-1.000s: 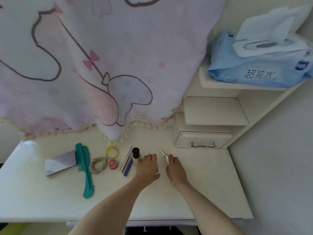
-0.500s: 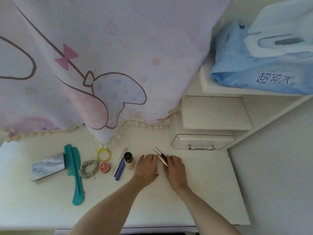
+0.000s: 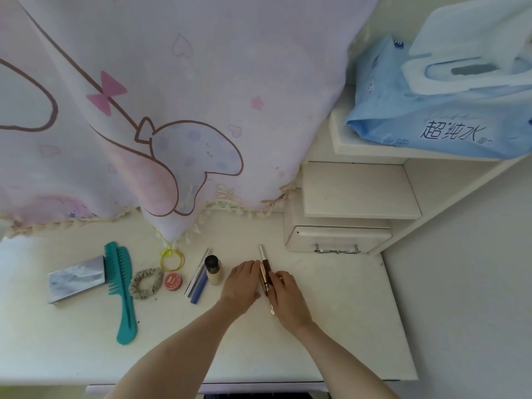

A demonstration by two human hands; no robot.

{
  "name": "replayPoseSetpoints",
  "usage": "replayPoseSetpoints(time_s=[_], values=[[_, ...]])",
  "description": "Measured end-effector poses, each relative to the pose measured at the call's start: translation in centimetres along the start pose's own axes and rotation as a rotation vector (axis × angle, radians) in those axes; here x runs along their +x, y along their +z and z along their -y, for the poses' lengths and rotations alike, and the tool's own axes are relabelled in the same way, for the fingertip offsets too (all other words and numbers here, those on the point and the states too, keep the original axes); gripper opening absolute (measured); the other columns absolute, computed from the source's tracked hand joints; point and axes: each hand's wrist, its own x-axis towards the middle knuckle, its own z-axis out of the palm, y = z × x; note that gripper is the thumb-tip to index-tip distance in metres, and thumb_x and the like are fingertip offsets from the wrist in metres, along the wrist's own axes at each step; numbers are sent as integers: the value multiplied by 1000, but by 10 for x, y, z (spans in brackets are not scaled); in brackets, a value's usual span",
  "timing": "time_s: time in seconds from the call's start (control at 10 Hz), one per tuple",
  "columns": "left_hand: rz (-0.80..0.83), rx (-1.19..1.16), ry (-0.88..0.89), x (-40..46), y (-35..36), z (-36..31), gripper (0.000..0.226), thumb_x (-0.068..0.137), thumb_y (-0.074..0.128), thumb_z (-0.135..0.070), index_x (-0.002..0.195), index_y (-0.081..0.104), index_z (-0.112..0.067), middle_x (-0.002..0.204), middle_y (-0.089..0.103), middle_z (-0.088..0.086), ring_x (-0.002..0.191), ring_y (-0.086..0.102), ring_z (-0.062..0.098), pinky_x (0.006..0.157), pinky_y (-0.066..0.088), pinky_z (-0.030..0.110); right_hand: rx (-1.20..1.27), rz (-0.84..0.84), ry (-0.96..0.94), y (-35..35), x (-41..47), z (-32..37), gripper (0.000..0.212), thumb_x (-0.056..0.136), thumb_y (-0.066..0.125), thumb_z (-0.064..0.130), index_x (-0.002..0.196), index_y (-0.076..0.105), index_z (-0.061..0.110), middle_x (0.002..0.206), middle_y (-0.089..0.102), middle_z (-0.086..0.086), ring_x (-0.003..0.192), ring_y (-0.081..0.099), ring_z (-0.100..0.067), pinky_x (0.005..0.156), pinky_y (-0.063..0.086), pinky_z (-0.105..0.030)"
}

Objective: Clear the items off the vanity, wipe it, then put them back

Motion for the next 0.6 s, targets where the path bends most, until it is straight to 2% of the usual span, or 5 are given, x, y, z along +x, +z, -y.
replayPoseSetpoints(time_s=[0.1, 0.2, 0.4, 0.5, 0.6], values=[[33, 26, -8, -3, -1, 1, 68, 75, 69, -16, 133, 36, -7, 133, 44, 7, 125, 40, 24, 103, 33, 31, -56, -14, -27, -4, -3, -1, 42, 88, 34, 25, 116, 59, 8, 102, 62, -5, 86, 58, -23, 73, 52, -34], [4, 20, 10, -7, -2, 1, 64, 73, 67, -13, 130, 40, -7, 129, 46, 6, 121, 42, 24, 100, 36, 31, -122, -19, -43, -8, -5, -4, 39, 82, 39, 23, 112, 62, 12, 98, 64, 0, 83, 59, -20, 67, 52, -30], [-81, 57, 3, -5, -11, -12, 55, 83, 56, -19, 133, 38, -6, 132, 46, 9, 124, 41, 25, 103, 34, 31, -173, -15, -55, -20, -1, -7, 43, 80, 40, 25, 119, 55, 15, 113, 63, -4, 103, 60, -21, 82, 52, -30], [-111, 47, -18, -5, -26, -21, 58, 90, 50, -20, 141, 29, -4, 142, 38, 12, 132, 34, 26, 108, 27, 30, -158, -9, -71, -24, 9, -7, 47, 83, 35, 27, 124, 53, 13, 122, 61, -8, 111, 58, -24, 89, 52, -33], [-120, 101, -26, -5, -46, -26, 61, 94, 45, -21, 146, 16, -8, 151, 24, 8, 139, 22, 21, 112, 19, 27, -103, 21, -81, -33, 23, 5, 59, 87, 20, 35, 135, 46, 10, 137, 49, -10, 126, 47, -24, 103, 43, -35]])
